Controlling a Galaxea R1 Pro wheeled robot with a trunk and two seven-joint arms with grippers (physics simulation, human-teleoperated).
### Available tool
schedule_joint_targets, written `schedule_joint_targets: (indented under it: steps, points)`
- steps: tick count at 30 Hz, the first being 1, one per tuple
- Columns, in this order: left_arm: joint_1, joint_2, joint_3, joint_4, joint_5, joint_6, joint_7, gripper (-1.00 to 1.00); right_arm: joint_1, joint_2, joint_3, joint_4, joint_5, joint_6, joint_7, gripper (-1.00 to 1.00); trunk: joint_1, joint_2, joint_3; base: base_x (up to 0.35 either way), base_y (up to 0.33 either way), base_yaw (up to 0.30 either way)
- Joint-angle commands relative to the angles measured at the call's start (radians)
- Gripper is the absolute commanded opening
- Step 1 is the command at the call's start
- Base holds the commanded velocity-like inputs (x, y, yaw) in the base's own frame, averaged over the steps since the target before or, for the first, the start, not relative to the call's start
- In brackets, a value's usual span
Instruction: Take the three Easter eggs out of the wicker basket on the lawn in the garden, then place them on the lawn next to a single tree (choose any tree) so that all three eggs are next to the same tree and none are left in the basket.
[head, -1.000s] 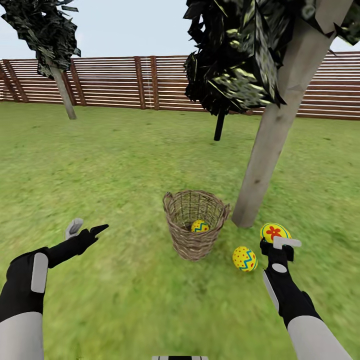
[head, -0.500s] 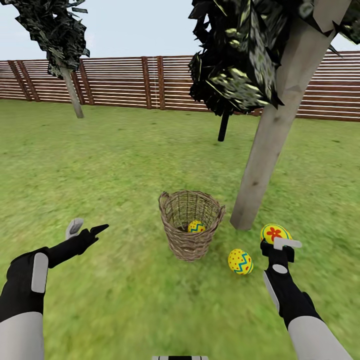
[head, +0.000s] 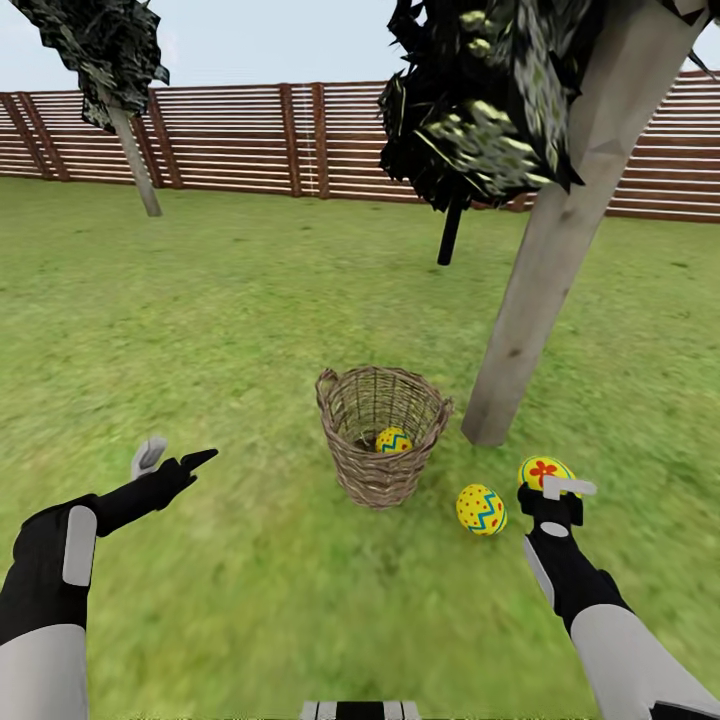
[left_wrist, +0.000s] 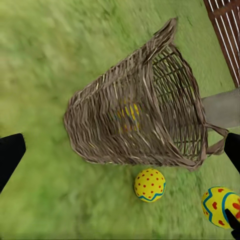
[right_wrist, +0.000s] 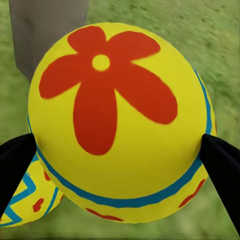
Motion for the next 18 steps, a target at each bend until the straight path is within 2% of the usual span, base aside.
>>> schedule_joint_targets:
  steps: [1,8,15,18]
  points:
    - [-0.001,0.000,0.002,0.000,-0.002,0.004,-0.006,1.00,-0.001,0.000,-0.002,0.001,0.009,0.000,-0.001,-1.00,0.000,-0.001,-0.005,0.000,0.000,0.000]
    - [-0.001,0.000,0.002,0.000,-0.002,0.005,-0.006,1.00,-0.001,0.001,-0.001,0.001,0.011,0.000,0.000,-1.00,0.003,-0.002,-0.032,0.000,0.000,0.000]
    - [-0.001,0.000,0.003,0.000,-0.001,0.004,-0.006,1.00,-0.001,0.001,-0.001,-0.001,0.016,0.003,-0.002,-1.00,0.003,-0.002,-0.032,-0.004,-0.003,0.000]
    - [-0.001,0.000,0.002,0.000,-0.002,0.004,-0.006,1.00,-0.001,0.001,-0.001,-0.004,0.017,0.009,-0.003,-1.00,0.003,-0.002,-0.032,-0.176,-0.184,0.000]
